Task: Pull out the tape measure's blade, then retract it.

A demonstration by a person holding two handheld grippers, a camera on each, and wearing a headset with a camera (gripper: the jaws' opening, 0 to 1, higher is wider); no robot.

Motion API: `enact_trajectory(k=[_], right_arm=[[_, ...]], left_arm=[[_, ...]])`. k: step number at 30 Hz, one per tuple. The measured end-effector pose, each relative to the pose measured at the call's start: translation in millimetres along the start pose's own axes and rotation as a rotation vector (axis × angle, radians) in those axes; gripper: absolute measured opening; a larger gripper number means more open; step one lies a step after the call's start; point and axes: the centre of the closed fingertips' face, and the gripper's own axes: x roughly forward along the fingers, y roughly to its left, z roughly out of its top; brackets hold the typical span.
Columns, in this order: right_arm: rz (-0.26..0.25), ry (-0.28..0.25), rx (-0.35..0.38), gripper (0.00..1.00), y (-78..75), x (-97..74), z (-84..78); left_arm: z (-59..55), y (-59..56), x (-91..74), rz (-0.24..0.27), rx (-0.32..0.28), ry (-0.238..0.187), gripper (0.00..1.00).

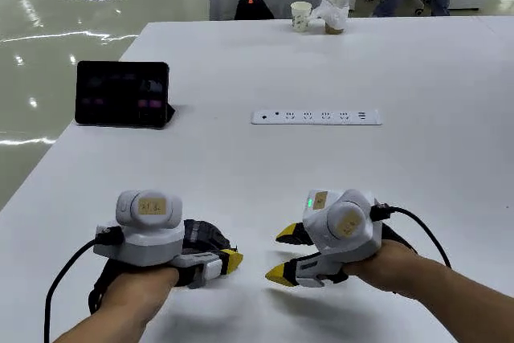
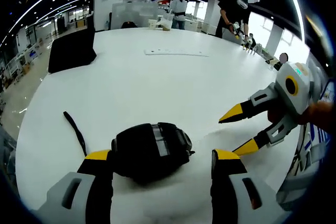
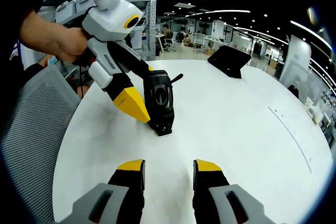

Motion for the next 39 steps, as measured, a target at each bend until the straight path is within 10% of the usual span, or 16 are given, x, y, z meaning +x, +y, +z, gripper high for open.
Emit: enact_trajectory(k=[39], right_arm=[[-0.213,-0.097,0.207,0.66,16.8,-81.9,-35.4]], left_arm=[[-25.4,-16.1,-39.2,-0.160,0.139,-0.087,0.85]])
